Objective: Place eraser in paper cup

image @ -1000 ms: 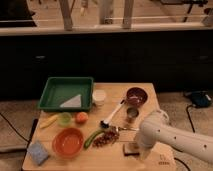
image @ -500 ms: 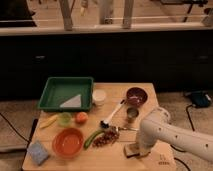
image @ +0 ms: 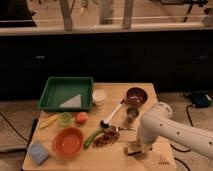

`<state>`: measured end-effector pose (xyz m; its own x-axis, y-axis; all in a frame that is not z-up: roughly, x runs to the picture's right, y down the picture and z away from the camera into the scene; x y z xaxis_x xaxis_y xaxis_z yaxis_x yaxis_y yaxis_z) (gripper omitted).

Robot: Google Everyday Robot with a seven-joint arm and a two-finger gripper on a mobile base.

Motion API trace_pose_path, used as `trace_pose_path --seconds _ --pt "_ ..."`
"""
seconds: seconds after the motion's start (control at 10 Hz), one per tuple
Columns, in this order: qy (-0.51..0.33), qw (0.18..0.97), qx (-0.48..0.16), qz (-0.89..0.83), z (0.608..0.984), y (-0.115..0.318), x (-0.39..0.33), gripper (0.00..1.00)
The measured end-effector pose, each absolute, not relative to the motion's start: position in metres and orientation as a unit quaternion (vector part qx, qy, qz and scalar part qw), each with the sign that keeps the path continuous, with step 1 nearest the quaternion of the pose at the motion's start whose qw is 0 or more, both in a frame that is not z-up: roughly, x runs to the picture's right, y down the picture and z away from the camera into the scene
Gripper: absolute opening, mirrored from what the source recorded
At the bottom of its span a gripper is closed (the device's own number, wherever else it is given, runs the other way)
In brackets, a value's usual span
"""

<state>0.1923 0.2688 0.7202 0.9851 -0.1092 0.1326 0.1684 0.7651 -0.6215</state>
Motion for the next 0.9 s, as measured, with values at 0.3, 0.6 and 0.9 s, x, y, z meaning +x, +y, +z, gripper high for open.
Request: trace_pose_path --seconds 0.3,0.6,0.9 --pt "-0.041 0.941 -0.328 -0.080 0.708 0.248 0.195 0.00" --pt "-0.040 0.942 -0.320 -0.089 0.704 0.225 0.192 0.00" --pt "-0.041 0.943 -0.316 -0.095 0.702 0.213 0.189 0.00"
